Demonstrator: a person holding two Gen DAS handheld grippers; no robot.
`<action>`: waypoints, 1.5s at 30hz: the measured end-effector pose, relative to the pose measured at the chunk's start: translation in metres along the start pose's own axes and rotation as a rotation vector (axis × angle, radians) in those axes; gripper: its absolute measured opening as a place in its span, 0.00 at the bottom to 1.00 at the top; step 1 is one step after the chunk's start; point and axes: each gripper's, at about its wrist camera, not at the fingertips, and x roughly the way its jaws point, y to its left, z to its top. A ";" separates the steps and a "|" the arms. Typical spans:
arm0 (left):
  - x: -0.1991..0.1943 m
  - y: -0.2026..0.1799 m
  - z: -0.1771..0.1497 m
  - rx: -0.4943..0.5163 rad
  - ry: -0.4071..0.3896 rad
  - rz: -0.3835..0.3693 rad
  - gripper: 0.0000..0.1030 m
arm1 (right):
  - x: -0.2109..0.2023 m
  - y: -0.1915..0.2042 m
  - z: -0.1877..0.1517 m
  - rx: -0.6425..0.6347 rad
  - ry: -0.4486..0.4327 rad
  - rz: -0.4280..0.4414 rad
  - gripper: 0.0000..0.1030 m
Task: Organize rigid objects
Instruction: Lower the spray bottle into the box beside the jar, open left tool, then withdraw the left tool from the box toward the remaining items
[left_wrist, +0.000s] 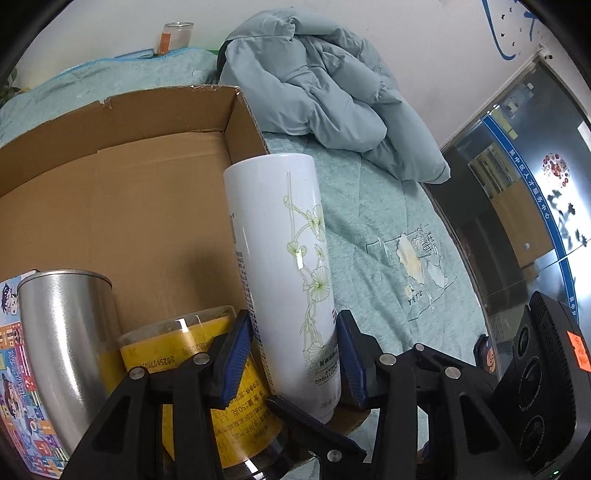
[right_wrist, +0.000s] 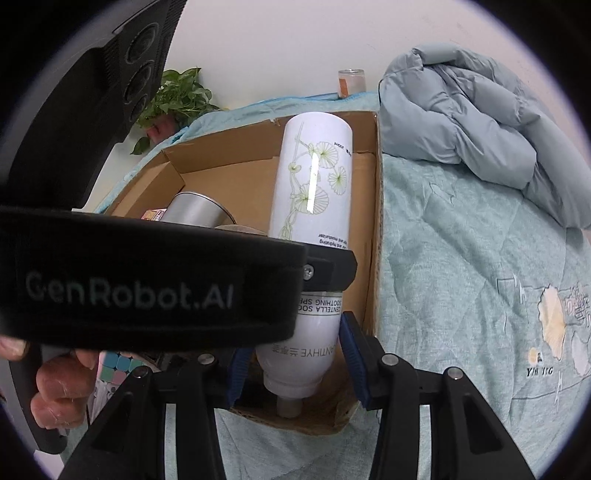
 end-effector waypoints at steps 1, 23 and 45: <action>-0.001 0.000 0.000 -0.002 0.002 0.004 0.43 | 0.000 0.001 0.000 0.004 0.003 -0.003 0.43; -0.244 0.028 -0.187 0.009 -0.680 0.416 1.00 | -0.092 0.089 -0.069 -0.082 -0.234 -0.283 1.00; -0.239 0.046 -0.359 -0.072 -0.582 0.480 0.99 | -0.109 0.176 -0.161 -0.129 -0.209 -0.291 0.98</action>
